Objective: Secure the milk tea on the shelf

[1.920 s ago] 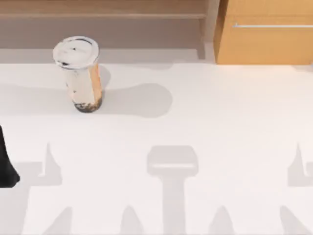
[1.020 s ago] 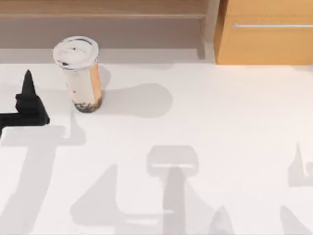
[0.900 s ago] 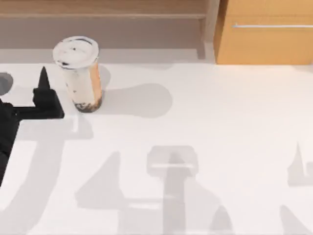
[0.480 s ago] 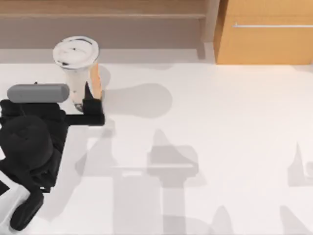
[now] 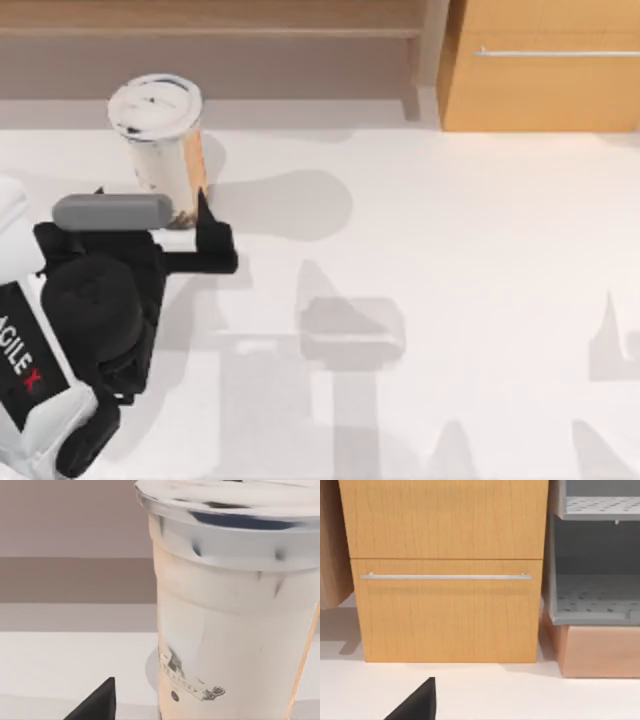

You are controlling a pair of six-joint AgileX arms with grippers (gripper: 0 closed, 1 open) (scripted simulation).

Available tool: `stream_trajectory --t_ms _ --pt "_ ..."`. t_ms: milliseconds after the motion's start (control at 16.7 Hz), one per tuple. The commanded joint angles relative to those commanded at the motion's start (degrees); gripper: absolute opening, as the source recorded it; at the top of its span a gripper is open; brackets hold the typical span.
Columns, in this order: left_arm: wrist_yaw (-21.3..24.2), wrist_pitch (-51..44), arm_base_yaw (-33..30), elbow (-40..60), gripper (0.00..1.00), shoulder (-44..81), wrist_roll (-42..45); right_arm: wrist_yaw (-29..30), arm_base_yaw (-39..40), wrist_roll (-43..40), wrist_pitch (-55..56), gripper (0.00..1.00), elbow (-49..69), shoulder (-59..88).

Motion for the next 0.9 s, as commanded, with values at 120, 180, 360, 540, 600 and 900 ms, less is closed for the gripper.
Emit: stream_trajectory --t_ms 120,180,360,540,600,900 --pt "0.1 -0.1 0.3 -0.2 1.0 -0.1 0.0 0.0 0.0 0.0 0.0 1.0 0.0 0.0" --pt "0.2 -0.2 0.3 -0.1 1.0 0.0 0.0 0.0 0.0 0.0 0.0 1.0 0.0 0.0" --pt "1.5 -1.9 1.5 3.7 1.0 1.8 0.1 0.0 0.0 0.0 0.0 1.0 0.0 0.0" --pt "3.7 -5.2 3.7 10.4 1.0 5.1 0.4 0.0 0.0 0.0 0.0 1.0 0.0 0.0" --pt "4.5 -6.3 4.4 12.7 1.0 6.1 0.5 0.0 0.0 0.0 0.0 1.0 0.0 0.0" --pt "6.3 -9.1 6.3 17.6 1.0 8.4 0.6 0.0 0.0 0.0 0.0 1.0 0.0 0.0"
